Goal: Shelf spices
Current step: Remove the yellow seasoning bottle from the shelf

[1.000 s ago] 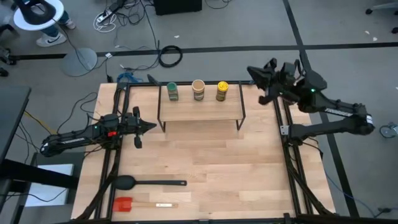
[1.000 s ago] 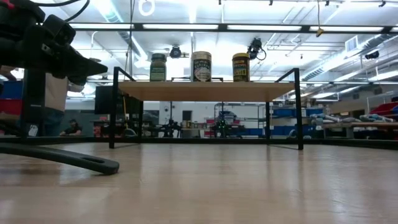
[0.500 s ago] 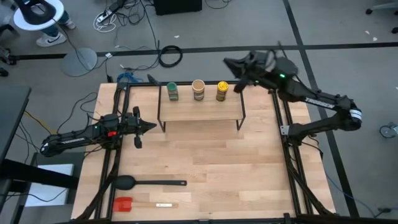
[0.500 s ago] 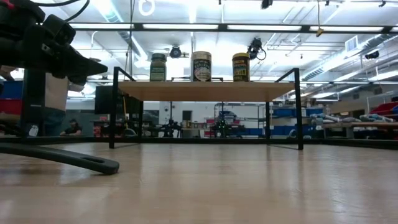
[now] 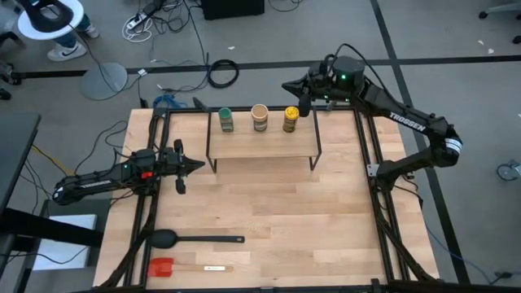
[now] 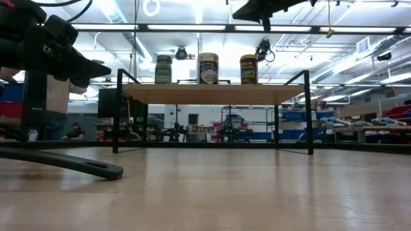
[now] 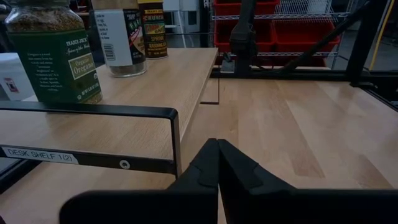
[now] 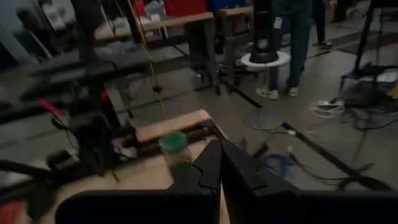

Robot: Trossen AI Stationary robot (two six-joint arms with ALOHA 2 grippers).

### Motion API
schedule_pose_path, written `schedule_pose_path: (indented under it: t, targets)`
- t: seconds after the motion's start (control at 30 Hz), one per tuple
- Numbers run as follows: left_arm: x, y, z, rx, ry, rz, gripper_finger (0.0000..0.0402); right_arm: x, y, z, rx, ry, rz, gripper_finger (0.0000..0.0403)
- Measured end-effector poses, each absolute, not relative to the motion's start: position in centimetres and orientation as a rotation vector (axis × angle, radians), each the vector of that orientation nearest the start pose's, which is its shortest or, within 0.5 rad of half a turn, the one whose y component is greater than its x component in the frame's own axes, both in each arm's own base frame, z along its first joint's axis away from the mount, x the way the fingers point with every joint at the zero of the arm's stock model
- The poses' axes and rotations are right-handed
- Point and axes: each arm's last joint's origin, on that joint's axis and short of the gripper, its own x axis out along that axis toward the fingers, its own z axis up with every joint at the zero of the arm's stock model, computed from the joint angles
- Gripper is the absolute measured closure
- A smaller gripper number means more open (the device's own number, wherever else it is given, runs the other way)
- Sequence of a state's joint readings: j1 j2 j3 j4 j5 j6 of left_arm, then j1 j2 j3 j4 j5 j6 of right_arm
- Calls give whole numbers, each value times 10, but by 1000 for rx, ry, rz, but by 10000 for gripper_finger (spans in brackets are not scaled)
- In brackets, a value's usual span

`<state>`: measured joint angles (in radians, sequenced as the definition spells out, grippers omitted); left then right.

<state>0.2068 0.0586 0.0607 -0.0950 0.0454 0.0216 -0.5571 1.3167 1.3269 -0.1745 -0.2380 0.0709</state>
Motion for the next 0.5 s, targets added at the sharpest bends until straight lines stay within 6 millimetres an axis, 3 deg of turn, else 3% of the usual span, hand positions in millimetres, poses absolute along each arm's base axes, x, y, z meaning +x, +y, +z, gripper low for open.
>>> schedule_pose_path:
  t: [0.3,0.5]
  targets:
    - [96,19,171,10,90,162,396,241,-150,404,16,227,-332,394]
    - [96,20,183,10,-35,191,396,231,-147,399,-7,324,-335,367]
